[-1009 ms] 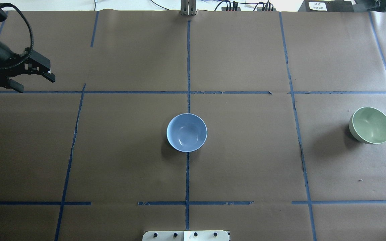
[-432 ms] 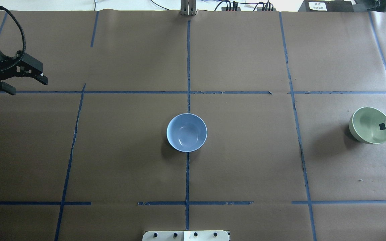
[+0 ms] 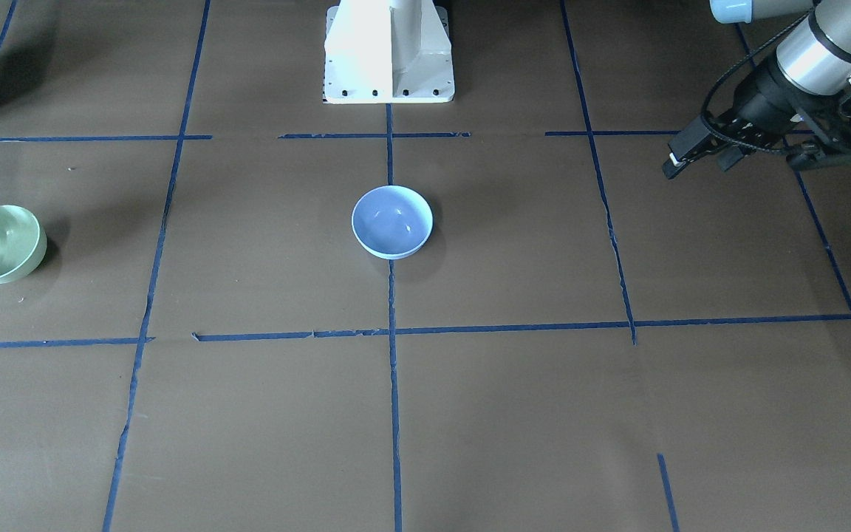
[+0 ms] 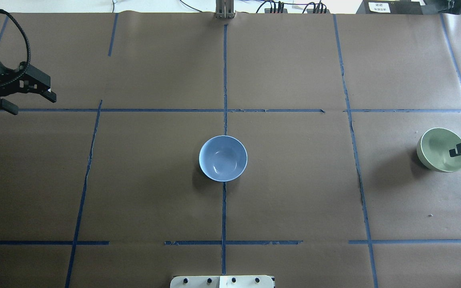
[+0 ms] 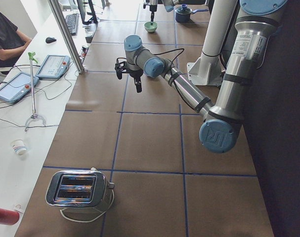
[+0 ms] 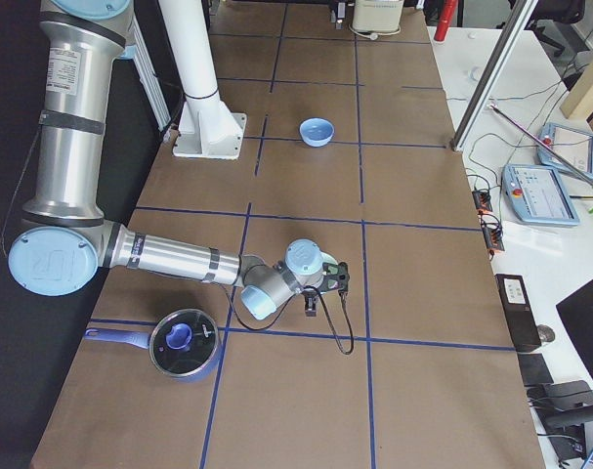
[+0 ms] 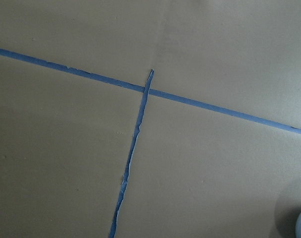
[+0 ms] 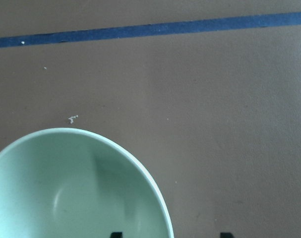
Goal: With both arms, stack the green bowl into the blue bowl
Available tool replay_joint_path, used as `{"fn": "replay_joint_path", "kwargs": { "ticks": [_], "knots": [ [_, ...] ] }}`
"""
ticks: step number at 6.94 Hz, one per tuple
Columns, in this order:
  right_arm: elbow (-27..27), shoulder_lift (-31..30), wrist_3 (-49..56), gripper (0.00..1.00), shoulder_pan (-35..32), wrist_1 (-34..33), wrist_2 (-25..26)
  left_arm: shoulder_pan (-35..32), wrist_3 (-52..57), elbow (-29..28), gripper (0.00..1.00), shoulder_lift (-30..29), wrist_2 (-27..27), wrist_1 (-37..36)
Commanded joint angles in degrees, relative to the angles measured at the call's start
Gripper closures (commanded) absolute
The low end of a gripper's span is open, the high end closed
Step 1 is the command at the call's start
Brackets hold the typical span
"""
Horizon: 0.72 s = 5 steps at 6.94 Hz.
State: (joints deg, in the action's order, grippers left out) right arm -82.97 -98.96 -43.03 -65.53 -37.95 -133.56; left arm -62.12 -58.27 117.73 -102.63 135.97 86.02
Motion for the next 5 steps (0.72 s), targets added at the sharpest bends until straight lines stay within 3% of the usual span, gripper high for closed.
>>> {"fn": "replay_joint_path", "kwargs": {
  "ticks": [1, 3, 4, 5],
  "knots": [
    [-0.3, 0.1, -0.7, 1.00, 0.1, 0.0, -0.6, 0.1, 0.0, 0.0, 0.00, 0.2, 0.0, -0.1],
    [-2.1, 0.4, -1.4, 1.00, -3.2, 0.2, -11.0, 0.2, -0.1, 0.4, 0.00, 0.2, 0.1, 0.0],
    [-5.6, 0.7, -4.8, 1.00, -3.2, -0.1, -11.9, 0.2, -0.1, 0.4, 0.00, 0.2, 0.1, 0.0],
    [-7.5, 5.5, -16.3, 1.00, -3.2, 0.2, -13.3, 0.3, -0.1, 0.4, 0.00, 2.1, -0.3, 0.4]
  ]
}}
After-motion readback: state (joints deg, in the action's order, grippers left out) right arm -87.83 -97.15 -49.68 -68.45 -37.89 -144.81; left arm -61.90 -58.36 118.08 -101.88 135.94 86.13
